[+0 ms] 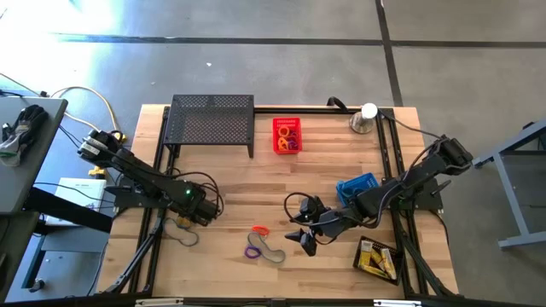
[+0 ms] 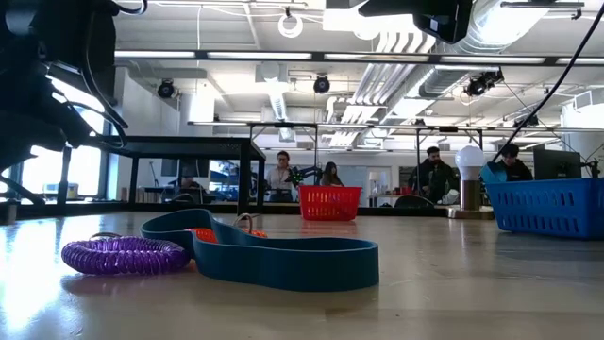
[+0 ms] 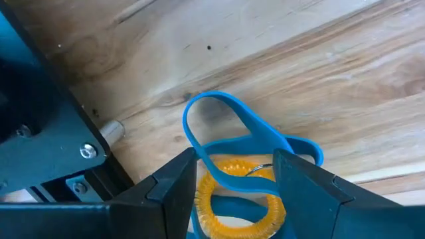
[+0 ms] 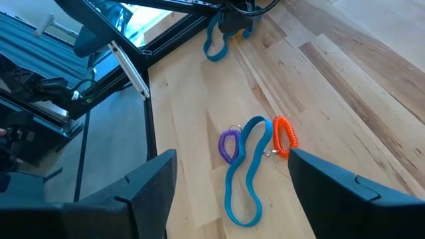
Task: Pick & Place Office Desk Supplies
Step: Put the blue rubber band into the blue bin
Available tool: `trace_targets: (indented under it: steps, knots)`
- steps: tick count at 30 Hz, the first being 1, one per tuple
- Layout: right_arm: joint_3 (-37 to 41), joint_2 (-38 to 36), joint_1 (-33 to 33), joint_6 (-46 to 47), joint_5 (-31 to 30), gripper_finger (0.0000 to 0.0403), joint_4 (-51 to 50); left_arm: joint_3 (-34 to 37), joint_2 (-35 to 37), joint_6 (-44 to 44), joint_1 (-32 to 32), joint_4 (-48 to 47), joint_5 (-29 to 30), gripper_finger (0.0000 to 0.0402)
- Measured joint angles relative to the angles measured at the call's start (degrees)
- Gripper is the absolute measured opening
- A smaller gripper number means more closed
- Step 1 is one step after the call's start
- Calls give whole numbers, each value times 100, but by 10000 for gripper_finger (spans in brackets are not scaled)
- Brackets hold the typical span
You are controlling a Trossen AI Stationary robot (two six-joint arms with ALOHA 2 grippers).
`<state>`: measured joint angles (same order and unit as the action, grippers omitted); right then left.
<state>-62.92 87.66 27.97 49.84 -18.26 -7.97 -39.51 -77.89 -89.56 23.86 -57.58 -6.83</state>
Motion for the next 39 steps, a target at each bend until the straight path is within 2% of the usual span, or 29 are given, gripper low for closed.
trace_targets:
  steps: [7,15,26,30,39]
  knots:
    - [0,0,0,0,0,275,-2,2,0,-9,33,-83,5,188]
    - [0,0,4,-14,2,275,-7,33,0,-251,420,-200,18,187]
    - [0,0,4,-39,-107,275,-4,33,0,-332,452,142,269,115]
    - [0,0,4,-15,-107,275,-4,33,0,-115,475,120,427,112]
    - [0,0,15,2,-107,275,-4,33,0,-338,531,126,523,111]
